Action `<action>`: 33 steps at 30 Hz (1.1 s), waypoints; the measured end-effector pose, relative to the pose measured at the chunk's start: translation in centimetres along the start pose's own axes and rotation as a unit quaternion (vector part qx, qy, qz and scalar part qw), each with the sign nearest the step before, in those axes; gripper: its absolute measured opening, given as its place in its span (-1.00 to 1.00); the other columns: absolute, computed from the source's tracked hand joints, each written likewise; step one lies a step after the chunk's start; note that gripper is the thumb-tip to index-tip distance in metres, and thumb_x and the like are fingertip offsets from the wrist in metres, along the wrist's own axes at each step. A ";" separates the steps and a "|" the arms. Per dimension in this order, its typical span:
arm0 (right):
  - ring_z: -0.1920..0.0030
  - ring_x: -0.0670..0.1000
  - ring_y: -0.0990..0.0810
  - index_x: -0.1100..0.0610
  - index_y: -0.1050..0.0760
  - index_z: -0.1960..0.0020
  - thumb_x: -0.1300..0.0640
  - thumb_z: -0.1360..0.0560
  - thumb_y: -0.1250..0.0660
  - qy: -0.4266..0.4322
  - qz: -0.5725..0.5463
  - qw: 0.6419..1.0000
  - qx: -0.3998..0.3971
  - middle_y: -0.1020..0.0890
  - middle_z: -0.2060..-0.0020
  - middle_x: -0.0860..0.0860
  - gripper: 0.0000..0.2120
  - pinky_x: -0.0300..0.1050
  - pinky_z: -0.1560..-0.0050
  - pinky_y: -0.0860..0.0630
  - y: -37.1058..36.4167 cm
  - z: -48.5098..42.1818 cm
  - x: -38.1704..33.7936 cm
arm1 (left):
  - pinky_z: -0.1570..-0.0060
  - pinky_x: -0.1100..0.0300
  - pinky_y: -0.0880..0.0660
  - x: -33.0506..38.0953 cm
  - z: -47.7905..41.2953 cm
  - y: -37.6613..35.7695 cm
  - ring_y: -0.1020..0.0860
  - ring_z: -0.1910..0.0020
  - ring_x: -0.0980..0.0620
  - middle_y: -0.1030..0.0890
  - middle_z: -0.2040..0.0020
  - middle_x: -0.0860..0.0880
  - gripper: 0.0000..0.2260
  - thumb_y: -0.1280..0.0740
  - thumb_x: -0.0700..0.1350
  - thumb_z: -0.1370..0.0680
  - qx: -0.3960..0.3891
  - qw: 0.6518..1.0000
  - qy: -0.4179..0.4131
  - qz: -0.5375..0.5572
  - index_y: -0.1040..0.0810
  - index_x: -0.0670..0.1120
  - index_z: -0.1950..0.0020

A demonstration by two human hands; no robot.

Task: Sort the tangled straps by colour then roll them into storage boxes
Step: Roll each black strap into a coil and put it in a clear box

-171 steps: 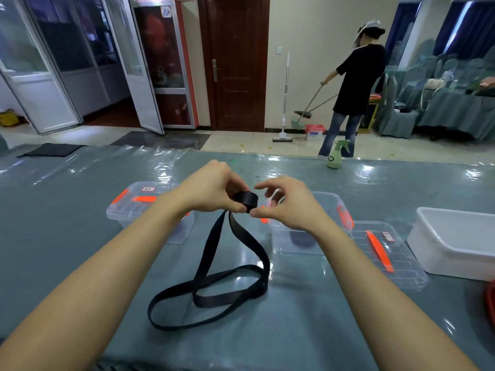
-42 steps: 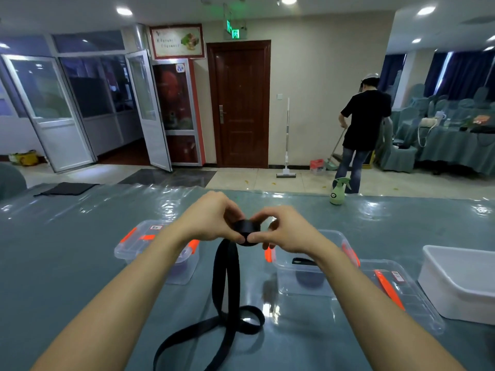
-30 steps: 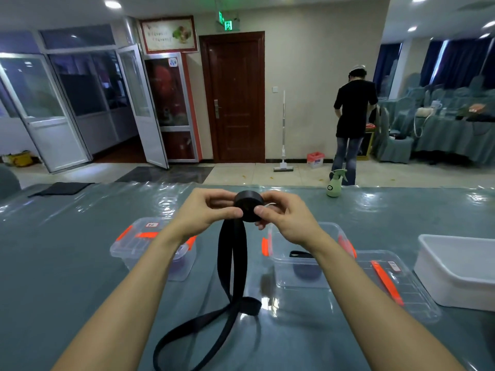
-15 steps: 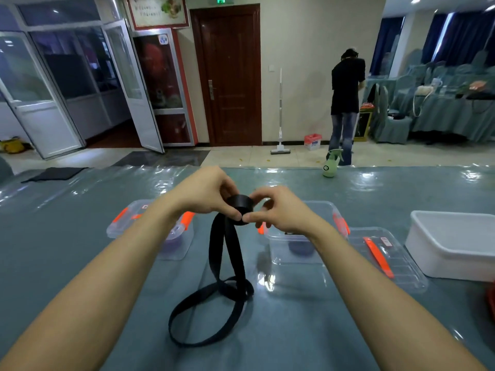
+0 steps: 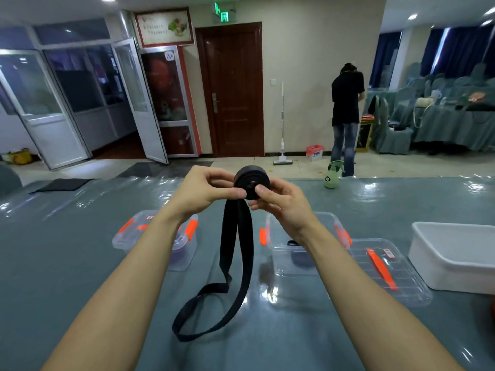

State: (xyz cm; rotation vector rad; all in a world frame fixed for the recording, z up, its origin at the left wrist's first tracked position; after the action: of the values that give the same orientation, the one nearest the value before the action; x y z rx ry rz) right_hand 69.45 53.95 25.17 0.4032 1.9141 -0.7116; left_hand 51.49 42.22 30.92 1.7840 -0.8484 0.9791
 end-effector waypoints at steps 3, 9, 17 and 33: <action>-0.08 0.31 -0.77 0.36 -0.61 -0.22 0.30 -0.58 -0.50 -0.033 0.016 0.999 -0.028 -0.67 -0.18 0.26 -0.75 0.06 -0.15 -0.72 0.3 0.4 0.2 | -0.12 0.20 -0.67 0.3 0.2 0.4 -0.81 -0.02 -0.09 -0.82 0.05 -0.12 -0.64 -0.73 -0.13 -0.34 -0.022 0.999 0.008 -0.043 -0.80 -0.11 -0.10; -0.06 0.36 -0.77 0.30 -0.63 -0.19 0.26 -0.53 -0.58 -0.028 0.015 0.999 -0.021 -0.67 -0.25 0.27 -0.72 0.09 -0.11 -0.73 0.4 1.2 1.2 | -0.21 0.03 -0.70 0.6 0.4 0.3 -0.81 0.01 -0.08 -0.82 0.09 -0.08 -0.67 -0.75 -0.16 -0.35 -0.011 0.996 0.007 -0.093 -0.80 -0.09 -0.07; 0.21 -0.03 -0.73 0.02 -0.64 -0.18 -0.11 -0.53 -0.59 0.015 0.574 0.811 -0.116 -0.73 -0.02 -0.06 -0.68 -0.05 0.23 -0.60 -1.4 -0.9 -3.6 | 0.05 -0.01 -0.69 4.3 -1.5 -0.3 -0.72 0.24 0.14 -0.76 0.26 0.13 -0.75 -0.75 -0.01 -0.29 -0.125 0.889 -0.055 -0.438 -0.80 0.06 0.10; 0.30 0.14 -0.74 0.13 -0.76 -0.11 0.12 -0.56 -0.58 0.121 0.233 0.964 -0.039 -0.79 0.14 0.15 -0.85 -0.09 0.26 -0.68 -1.8 -6.4 -13.6 | -0.14 0.22 -0.68 9.2 -5.0 5.5 -0.77 -0.18 -0.07 -0.81 -0.14 -0.10 -0.60 -0.66 0.09 -0.46 -0.035 0.993 -0.110 -0.013 -0.78 0.02 -0.26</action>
State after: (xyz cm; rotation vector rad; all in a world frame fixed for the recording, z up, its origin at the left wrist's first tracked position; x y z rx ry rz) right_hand 69.86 57.11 39.95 0.8896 1.9599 -0.2832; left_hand 49.59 43.61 42.52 1.8612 -0.9801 0.7353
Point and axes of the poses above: each hand's wrist, its own z-axis away from the middle knuckle, its own y-axis out of the back of the hand, x = y × z, the point moved 3 cm from there along -z, towards the middle knuckle
